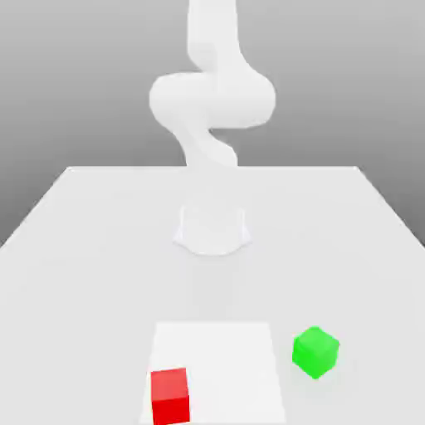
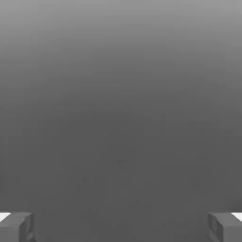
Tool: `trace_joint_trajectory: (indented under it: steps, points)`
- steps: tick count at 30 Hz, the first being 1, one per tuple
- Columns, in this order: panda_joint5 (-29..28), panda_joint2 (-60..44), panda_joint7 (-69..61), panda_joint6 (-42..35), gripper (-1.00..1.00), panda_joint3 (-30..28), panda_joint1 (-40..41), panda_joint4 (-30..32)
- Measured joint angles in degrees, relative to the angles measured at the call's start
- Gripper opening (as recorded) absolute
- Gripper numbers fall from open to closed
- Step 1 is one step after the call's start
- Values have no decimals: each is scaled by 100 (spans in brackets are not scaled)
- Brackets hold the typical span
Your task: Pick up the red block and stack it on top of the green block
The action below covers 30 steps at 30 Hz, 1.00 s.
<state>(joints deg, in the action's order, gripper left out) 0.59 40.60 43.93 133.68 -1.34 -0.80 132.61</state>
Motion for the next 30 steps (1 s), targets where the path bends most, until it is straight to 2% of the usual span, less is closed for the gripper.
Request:
trace_joint_trajectory:
  steps: [17, 25, 29, 30]
  points:
    - [474, -3570, -1347, 1313, 0, -653, -279, 572]
    - [409, -5202, -1759, 1962, 0, -722, -156, 827]
    - [584, -6029, -1932, 2587, 0, -545, -1, 740]
    - [638, -6225, -1974, 2749, -100, -483, 50, 711]
